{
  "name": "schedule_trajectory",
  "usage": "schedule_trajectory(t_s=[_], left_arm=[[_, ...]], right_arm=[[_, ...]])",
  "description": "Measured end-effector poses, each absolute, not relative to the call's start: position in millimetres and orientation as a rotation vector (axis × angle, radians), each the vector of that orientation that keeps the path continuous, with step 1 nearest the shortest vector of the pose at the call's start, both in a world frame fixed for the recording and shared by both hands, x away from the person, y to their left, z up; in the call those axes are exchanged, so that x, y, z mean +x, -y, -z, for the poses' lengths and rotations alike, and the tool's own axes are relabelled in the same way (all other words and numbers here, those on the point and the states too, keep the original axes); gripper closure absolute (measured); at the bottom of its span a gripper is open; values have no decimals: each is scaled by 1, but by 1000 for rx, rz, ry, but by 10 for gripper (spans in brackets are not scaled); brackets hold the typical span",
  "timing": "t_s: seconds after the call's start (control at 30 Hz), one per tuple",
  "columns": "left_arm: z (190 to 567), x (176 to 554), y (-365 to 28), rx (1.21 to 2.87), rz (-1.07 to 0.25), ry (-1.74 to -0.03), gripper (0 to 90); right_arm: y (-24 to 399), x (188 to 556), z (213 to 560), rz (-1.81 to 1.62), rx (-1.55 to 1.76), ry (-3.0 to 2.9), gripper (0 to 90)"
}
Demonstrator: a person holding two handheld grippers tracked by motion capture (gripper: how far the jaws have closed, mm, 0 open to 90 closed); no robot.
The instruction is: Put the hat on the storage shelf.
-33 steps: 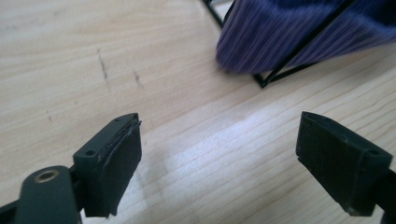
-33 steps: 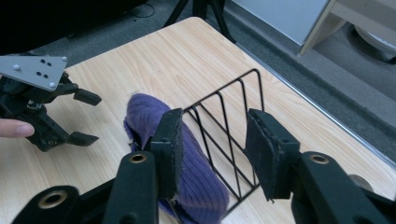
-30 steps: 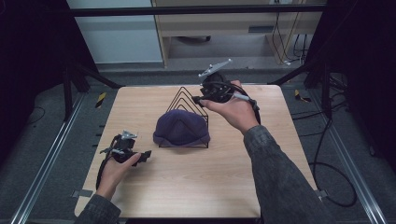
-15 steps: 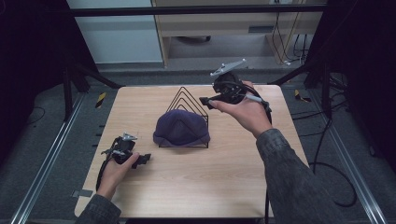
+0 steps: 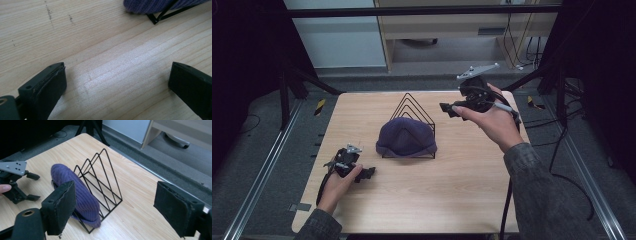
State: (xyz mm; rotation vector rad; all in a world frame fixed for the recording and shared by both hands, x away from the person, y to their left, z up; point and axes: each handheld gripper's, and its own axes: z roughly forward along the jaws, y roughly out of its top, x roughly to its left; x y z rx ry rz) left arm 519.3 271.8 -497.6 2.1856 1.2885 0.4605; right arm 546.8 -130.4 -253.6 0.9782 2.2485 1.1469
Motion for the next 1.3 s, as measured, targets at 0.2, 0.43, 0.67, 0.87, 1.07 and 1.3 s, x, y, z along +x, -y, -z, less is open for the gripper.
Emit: schedule_trajectory(t_s=[0.2,0.43,0.67,0.87,1.07,1.3], left_arm=[[499,518,-272,2183,-466,-1279,0],[499,518,-272,2180,-470,-1276,0],[500,518,-272,2176,-469,-1270,0],[500,517,-273,2179,-470,-1266,0],[500,517,-273,2179,-471,-1264,0],[500,517,-273,2177,-471,-1262,0]], right_arm=[[149,542,251,-1169,1013,-2184,128],[173,536,259,-1153,1066,-2138,95],[195,529,281,-1118,1110,-2125,60],[206,524,304,-1068,1126,-2137,67],[210,520,334,-1028,1157,-2173,96],[211,514,370,-992,1189,-2208,108]])
